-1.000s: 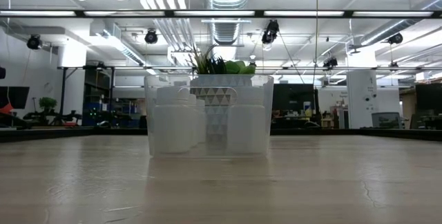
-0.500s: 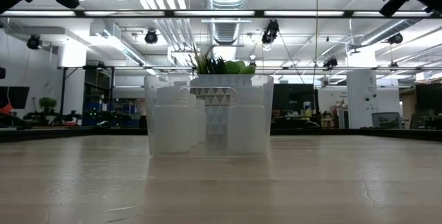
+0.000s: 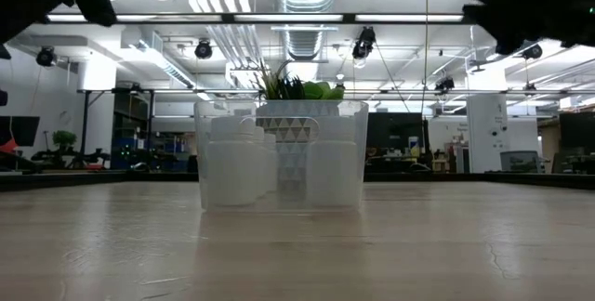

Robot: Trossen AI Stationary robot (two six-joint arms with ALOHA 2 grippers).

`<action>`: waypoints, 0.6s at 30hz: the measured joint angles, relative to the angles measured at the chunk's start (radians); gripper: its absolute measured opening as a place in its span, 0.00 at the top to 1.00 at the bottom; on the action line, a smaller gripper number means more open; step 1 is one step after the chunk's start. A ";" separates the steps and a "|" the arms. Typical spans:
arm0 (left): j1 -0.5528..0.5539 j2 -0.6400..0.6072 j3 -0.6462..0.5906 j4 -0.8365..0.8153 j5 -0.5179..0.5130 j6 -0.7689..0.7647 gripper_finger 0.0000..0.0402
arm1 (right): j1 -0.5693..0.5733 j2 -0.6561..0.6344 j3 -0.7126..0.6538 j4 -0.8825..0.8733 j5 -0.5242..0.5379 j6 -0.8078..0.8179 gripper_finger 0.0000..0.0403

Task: Pick and place pill bottles into a basket
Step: Return to Home Position

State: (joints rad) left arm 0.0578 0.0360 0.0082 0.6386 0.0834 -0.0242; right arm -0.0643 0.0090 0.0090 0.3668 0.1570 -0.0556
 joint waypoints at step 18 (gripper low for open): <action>0.000 0.002 -0.001 -0.430 0.016 -0.048 0.32 | 0.000 0.032 0.002 -0.339 -0.006 0.077 0.50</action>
State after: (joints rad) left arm 0.0583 0.0383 0.0071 0.2088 0.0999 -0.0727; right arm -0.0639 0.0412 0.0113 0.0278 0.1513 0.0214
